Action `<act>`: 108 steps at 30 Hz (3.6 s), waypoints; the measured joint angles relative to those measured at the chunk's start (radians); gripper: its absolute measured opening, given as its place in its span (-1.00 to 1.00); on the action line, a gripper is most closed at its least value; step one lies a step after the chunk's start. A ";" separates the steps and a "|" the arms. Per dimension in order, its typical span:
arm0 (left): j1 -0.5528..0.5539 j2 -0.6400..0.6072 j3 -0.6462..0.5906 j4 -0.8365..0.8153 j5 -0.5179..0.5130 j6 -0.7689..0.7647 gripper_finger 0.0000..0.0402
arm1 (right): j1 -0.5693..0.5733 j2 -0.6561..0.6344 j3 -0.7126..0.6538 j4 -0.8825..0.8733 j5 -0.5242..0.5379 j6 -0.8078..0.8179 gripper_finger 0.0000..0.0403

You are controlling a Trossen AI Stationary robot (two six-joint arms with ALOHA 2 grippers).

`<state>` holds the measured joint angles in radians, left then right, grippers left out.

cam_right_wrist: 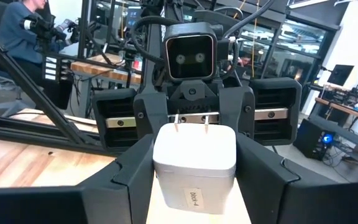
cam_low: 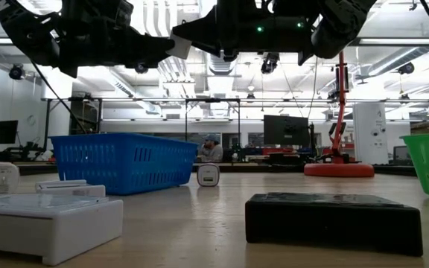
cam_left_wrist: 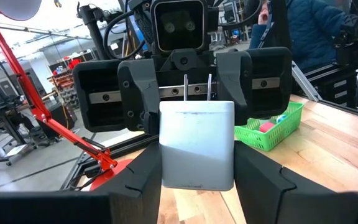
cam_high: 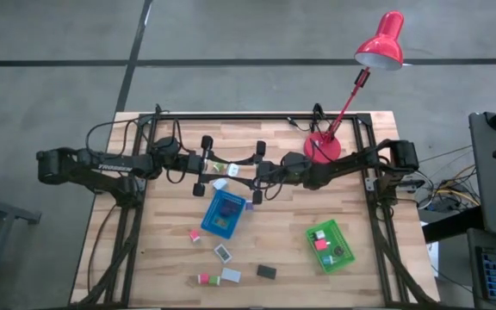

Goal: Pick & Place Office items
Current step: Put the top white charger adapter into the green bin

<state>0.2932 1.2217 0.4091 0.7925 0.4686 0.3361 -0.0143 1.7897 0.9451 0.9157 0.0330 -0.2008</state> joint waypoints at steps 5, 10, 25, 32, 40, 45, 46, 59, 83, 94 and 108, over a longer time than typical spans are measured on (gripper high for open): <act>0.000 0.000 0.000 0.000 0.000 0.000 -0.22 | 0.000 0.000 0.000 -0.003 -0.002 -0.002 -0.12; 0.000 0.000 0.000 -0.001 0.000 0.000 -0.22 | 0.000 0.000 0.000 -0.012 -0.007 -0.005 -0.12; 0.000 0.000 0.000 -0.008 0.001 -0.014 -0.22 | 0.000 -0.001 0.000 -0.018 -0.011 -0.003 -0.12; 0.000 0.000 0.000 -0.008 0.003 -0.015 -0.22 | 0.001 -0.001 0.000 -0.018 -0.011 -0.005 -0.12; 0.000 0.000 0.000 -0.017 0.003 -0.016 -0.22 | 0.001 -0.001 -0.001 -0.019 -0.014 -0.006 -0.12; 0.000 -0.002 0.000 -0.056 0.001 -0.019 -0.22 | 0.001 0.001 -0.002 -0.027 -0.014 -0.005 -0.12; 0.000 -0.002 0.000 -0.062 0.000 -0.021 -0.22 | 0.001 0.002 -0.002 -0.030 -0.014 -0.005 -0.12; 0.000 -0.019 0.051 -0.244 0.003 -0.121 0.87 | 0.003 0.002 -0.002 -0.022 -0.033 -0.022 -0.12; 0.001 -0.142 0.115 -0.757 -0.111 -0.078 0.88 | 0.016 -0.088 0.000 -0.367 -0.014 0.052 -0.12; 0.001 -0.142 0.116 -0.779 -0.161 -0.075 0.88 | 0.058 -0.154 0.010 -0.736 -0.008 0.139 -0.12; 0.001 -0.142 0.113 -0.791 -0.209 -0.060 0.88 | 0.170 -0.163 0.115 -1.181 -0.007 0.288 -0.12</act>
<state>0.2943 1.0801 0.5217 0.0013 0.2600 0.2764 0.1560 1.6272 1.0601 -0.2652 0.0265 0.0869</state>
